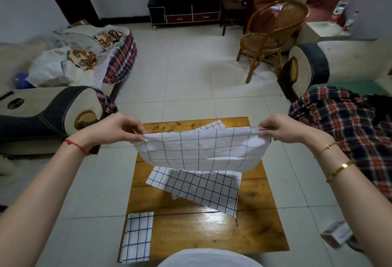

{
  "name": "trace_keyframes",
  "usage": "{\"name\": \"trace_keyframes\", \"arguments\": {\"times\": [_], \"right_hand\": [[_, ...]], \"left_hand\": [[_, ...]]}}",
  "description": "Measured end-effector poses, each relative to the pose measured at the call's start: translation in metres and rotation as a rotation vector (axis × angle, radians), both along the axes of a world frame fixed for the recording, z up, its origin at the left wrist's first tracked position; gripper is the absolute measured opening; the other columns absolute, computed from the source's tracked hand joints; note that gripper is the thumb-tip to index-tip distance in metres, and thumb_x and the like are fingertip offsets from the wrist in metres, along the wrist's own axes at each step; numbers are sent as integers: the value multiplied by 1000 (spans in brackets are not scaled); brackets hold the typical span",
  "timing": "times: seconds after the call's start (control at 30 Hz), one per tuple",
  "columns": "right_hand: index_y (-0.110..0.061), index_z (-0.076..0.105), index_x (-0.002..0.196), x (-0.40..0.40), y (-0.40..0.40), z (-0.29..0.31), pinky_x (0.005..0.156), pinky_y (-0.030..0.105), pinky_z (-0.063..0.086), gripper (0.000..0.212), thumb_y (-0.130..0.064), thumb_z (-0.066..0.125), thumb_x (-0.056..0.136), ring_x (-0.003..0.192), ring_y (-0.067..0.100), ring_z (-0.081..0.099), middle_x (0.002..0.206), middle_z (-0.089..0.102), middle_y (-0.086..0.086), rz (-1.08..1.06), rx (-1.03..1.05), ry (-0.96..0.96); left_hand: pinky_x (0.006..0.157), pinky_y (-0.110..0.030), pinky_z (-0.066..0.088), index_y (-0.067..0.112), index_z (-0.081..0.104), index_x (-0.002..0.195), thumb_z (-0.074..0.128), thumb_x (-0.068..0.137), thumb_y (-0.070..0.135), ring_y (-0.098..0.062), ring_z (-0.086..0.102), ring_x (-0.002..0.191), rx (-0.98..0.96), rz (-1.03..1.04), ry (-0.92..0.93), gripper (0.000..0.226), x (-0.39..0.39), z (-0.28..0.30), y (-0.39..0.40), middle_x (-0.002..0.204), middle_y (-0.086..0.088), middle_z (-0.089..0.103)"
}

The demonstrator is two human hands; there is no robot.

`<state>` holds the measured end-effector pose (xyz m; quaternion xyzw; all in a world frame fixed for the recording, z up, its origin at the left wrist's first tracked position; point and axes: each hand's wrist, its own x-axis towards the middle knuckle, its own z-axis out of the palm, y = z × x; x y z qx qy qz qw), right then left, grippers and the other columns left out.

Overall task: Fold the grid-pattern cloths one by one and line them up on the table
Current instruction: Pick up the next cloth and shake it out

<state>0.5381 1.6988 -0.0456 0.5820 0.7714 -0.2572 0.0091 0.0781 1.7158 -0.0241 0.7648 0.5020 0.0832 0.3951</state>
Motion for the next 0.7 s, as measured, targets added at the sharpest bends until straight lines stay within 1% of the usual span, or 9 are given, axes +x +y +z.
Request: {"name": "trace_keyframes", "arguments": {"times": [0.1, 0.2, 0.27, 0.33, 0.4, 0.5, 0.6, 0.63, 0.7], "right_hand": [[-25, 61, 73, -4, 1, -1, 68, 32, 47, 22, -21, 58, 94, 73, 16, 58, 75, 61, -1, -32, -3, 39], [-16, 68, 87, -7, 4, -4, 66, 27, 46, 14, -20, 57, 95, 75, 15, 59, 82, 65, 2, -66, 3, 71], [-12, 69, 90, -8, 8, -9, 63, 25, 43, 15, -19, 57, 95, 74, 15, 58, 83, 65, 4, -88, 24, 85], [-10, 69, 90, -8, 14, -16, 64, 27, 45, 16, -19, 57, 95, 75, 17, 59, 84, 66, 5, -112, 46, 93], [-9, 68, 88, -9, 22, -25, 69, 33, 47, 16, -19, 57, 95, 78, 21, 59, 84, 66, 6, -135, 72, 83], [-13, 66, 85, -9, 38, -44, 69, 34, 45, 15, -20, 57, 95, 80, 22, 59, 85, 66, 4, -181, 127, 53], [-7, 69, 89, -13, 56, -72, 65, 31, 44, 18, -18, 55, 95, 79, 22, 59, 85, 68, 7, -253, 178, 26], [-6, 69, 90, -14, 62, -83, 65, 32, 44, 19, -17, 54, 94, 79, 23, 59, 85, 68, 8, -284, 183, 29], [-4, 69, 90, -15, 77, -107, 69, 37, 46, 18, -15, 54, 93, 82, 30, 61, 84, 69, 14, -335, 183, 37]], "left_hand": [[79, -24, 57, 18, 75, 91, 74, 72, 31, -13, 69, 88, -33, 46, -30, 23, -3, -1, 6, 92, 2, 73], [80, -27, 58, 16, 75, 91, 74, 78, 21, -14, 68, 88, -29, 84, -57, 14, -4, -6, 14, 91, 2, 73], [82, -31, 58, 16, 74, 92, 74, 80, 18, -17, 68, 89, -12, 98, -55, 12, -4, -12, 21, 91, 1, 73], [85, -35, 57, 15, 74, 92, 73, 82, 17, -20, 68, 90, 6, 126, -55, 10, -3, -20, 30, 90, -1, 73], [85, -37, 56, 16, 74, 91, 73, 83, 15, -18, 68, 88, 33, 153, -62, 8, -1, -31, 40, 88, 0, 73], [80, -33, 54, 17, 73, 90, 72, 85, 17, -17, 66, 85, 132, 193, -50, 6, 8, -51, 54, 88, 0, 72], [74, -23, 50, 14, 72, 91, 69, 87, 15, -14, 63, 84, 210, 255, -40, 5, 19, -77, 71, 90, -1, 70], [74, -23, 49, 14, 71, 91, 69, 87, 15, -14, 62, 85, 215, 274, -33, 5, 20, -89, 79, 90, 0, 69], [76, -29, 52, 15, 70, 91, 69, 86, 15, -13, 62, 84, 210, 305, -30, 5, 23, -115, 94, 89, 1, 69]]}}
